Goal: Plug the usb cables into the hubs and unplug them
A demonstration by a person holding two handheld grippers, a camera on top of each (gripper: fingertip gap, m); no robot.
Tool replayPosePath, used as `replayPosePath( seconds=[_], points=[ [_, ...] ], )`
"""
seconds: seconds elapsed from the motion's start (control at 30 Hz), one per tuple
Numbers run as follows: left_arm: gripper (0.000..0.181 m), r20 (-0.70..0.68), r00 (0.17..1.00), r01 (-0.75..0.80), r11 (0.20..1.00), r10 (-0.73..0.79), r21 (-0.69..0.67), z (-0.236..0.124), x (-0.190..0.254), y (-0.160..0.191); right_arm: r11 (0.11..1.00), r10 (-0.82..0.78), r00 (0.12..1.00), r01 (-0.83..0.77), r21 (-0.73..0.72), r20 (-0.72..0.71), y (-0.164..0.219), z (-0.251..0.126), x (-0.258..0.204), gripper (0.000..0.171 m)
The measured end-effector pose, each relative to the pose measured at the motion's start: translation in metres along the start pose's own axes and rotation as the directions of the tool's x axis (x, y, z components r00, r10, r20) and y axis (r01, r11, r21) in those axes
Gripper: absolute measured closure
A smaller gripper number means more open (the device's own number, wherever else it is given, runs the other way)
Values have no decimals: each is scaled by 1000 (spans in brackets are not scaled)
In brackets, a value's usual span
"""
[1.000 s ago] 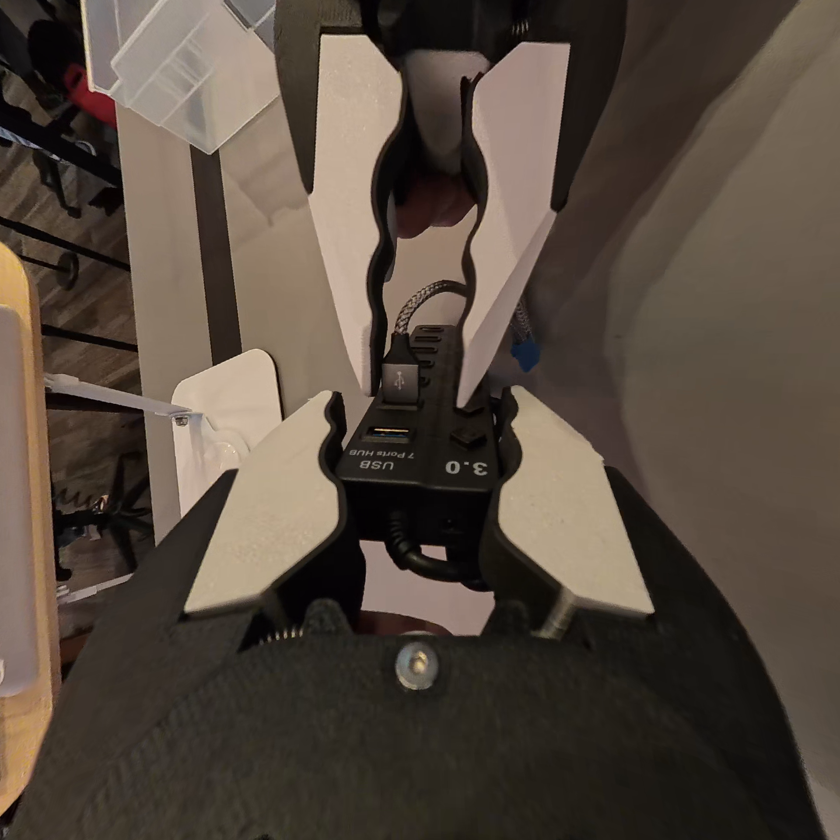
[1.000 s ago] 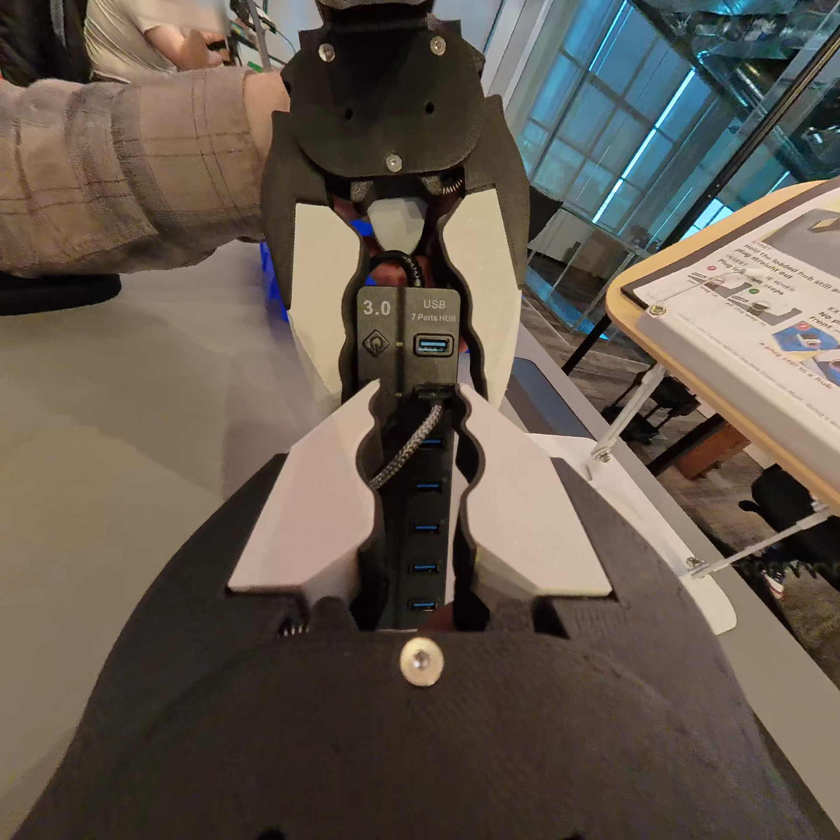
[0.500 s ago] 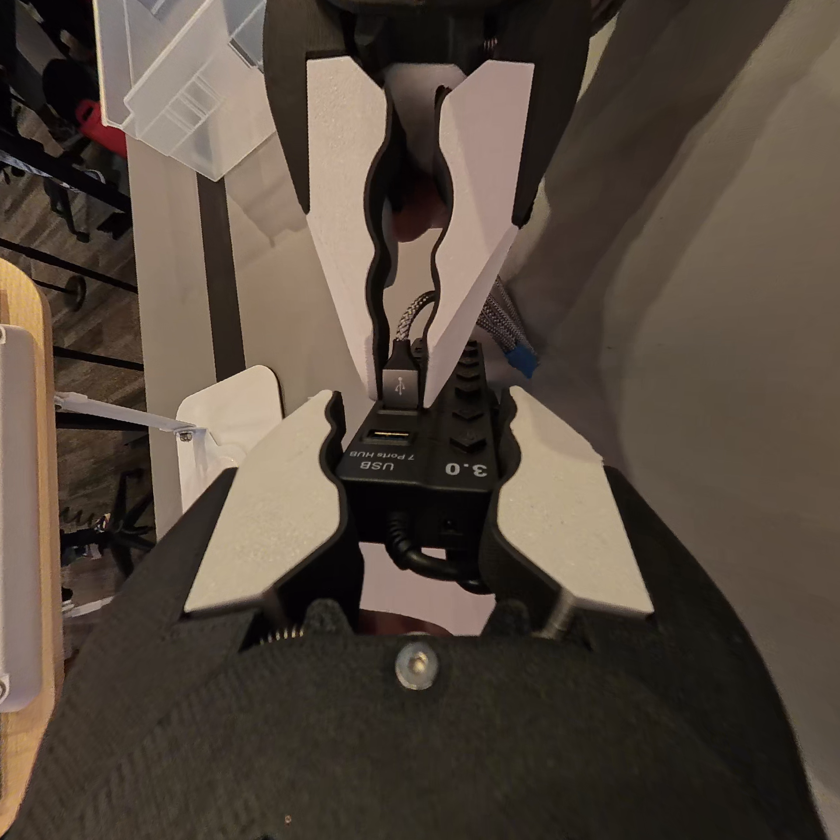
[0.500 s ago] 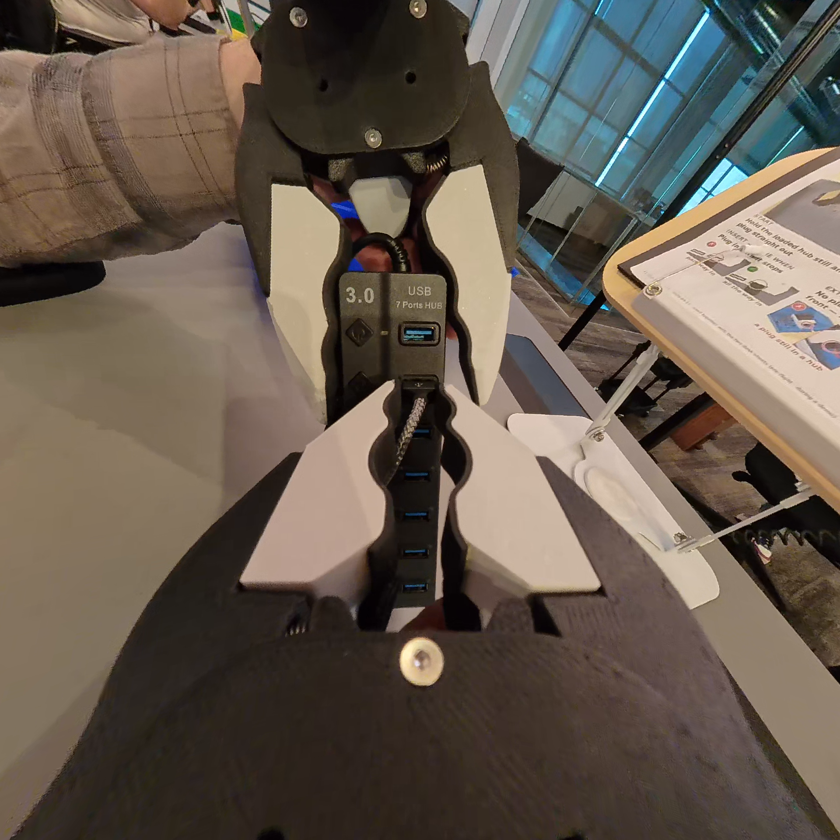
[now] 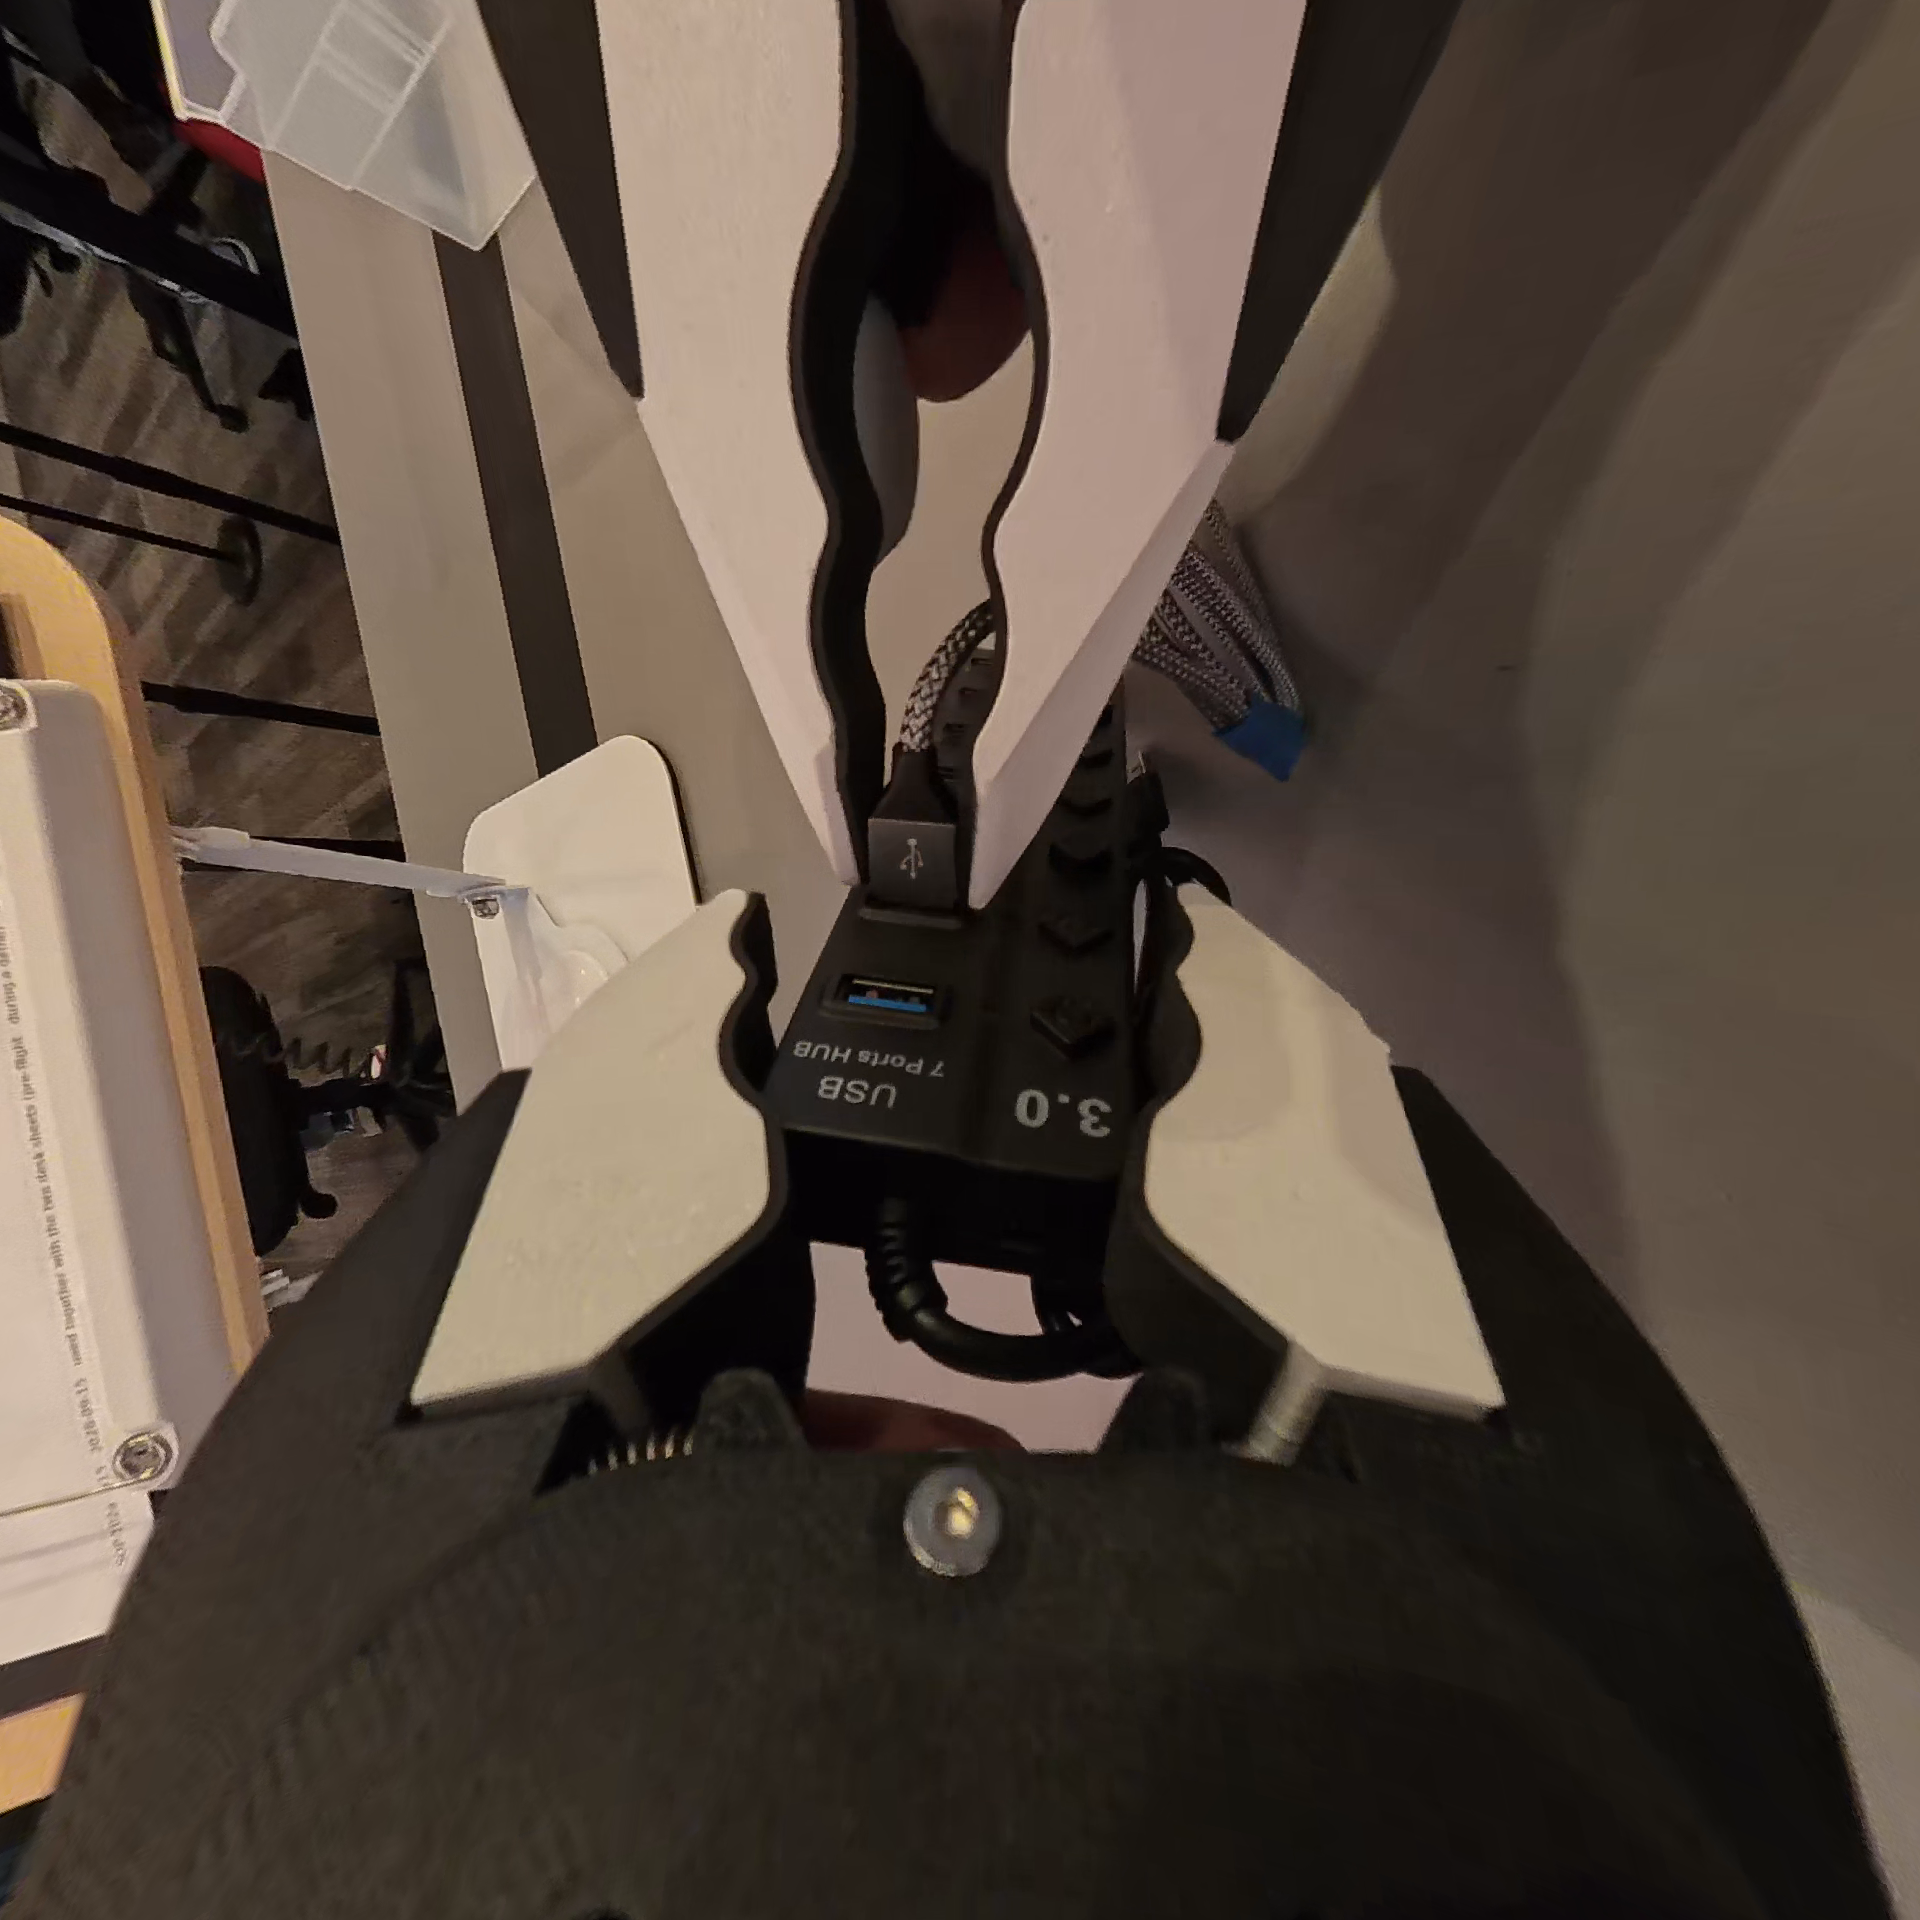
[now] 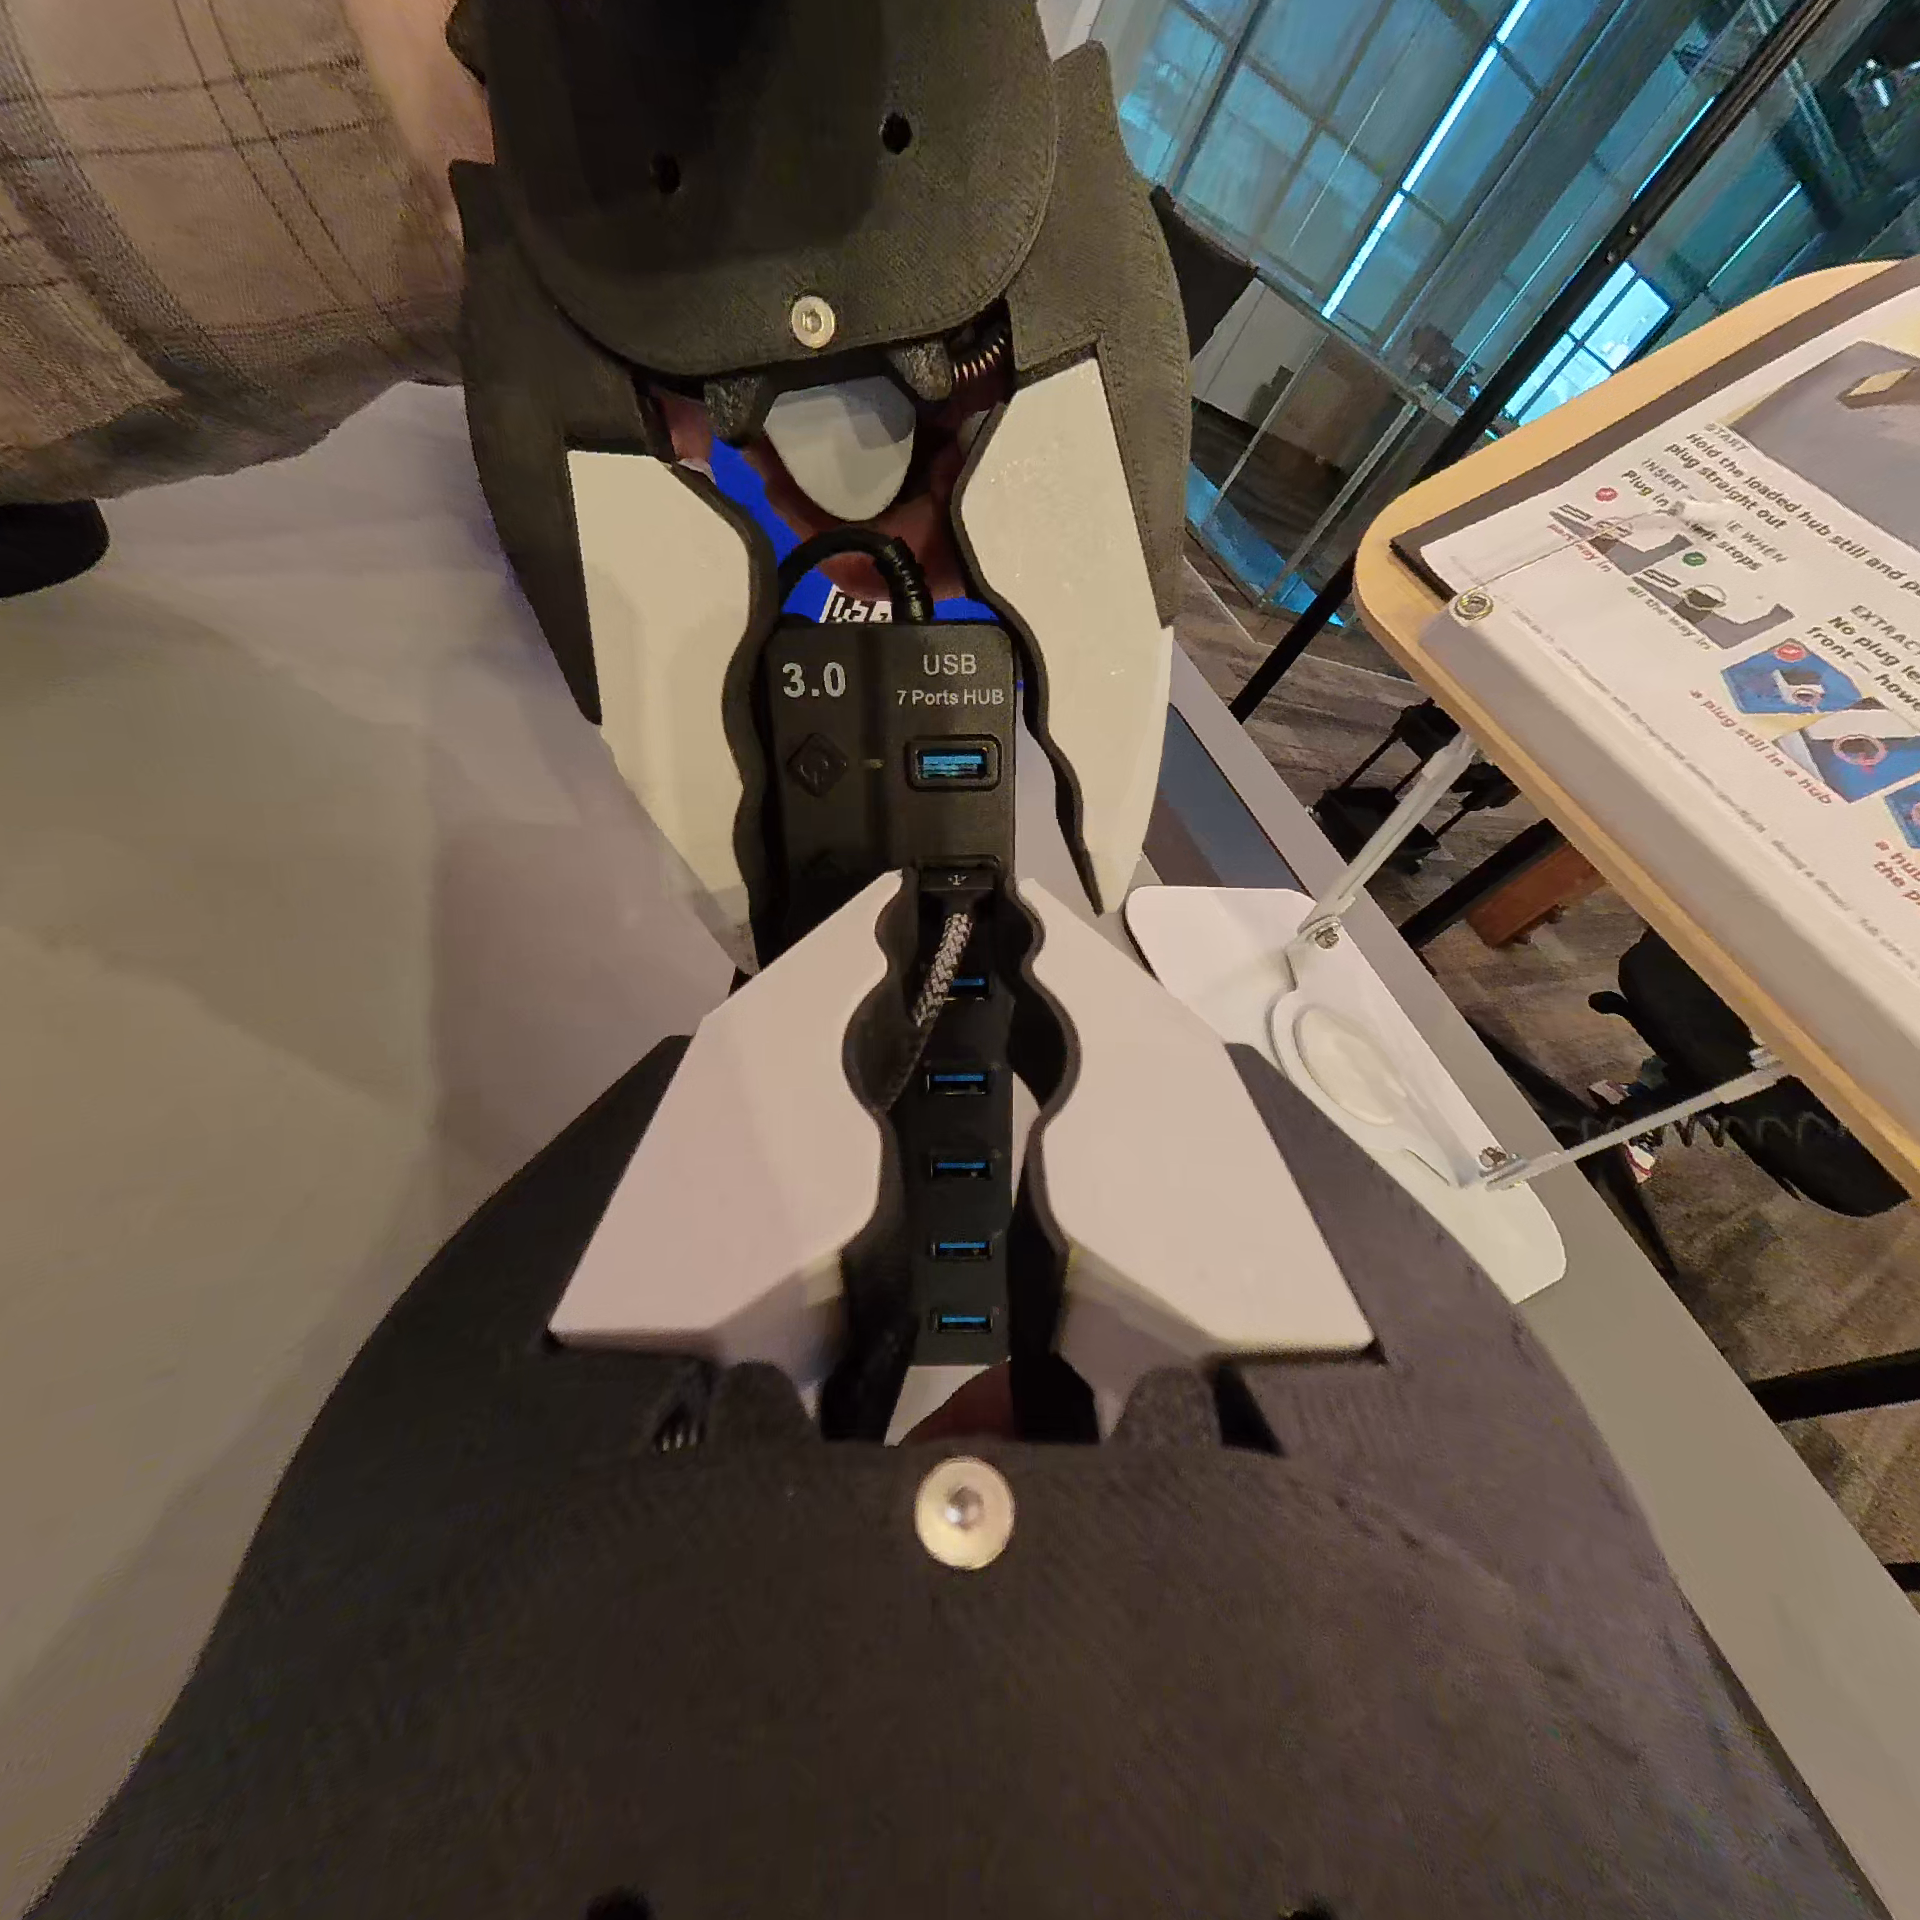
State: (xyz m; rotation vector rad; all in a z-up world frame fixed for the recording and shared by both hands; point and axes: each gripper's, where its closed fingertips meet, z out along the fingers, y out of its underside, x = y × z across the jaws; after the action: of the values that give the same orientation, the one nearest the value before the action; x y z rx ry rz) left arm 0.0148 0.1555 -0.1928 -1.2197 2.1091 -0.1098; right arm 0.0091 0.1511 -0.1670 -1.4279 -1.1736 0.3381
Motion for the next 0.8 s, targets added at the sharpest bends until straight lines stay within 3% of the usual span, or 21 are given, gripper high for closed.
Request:
replayPosePath(
  seconds=[0.47, 0.8],
  points=[
    [112, -5, 1000, -28, 1000, 28, -5, 0, 1, 5, 998, -47, 998, 46, -34, -33, 1, 3, -2, 161],
    [114, -68, 998, 3, 999, 0, 47, -11, 8, -1, 999, 36, 999, -36, 33, -2, -8, 5, -9, 161]
  ],
)
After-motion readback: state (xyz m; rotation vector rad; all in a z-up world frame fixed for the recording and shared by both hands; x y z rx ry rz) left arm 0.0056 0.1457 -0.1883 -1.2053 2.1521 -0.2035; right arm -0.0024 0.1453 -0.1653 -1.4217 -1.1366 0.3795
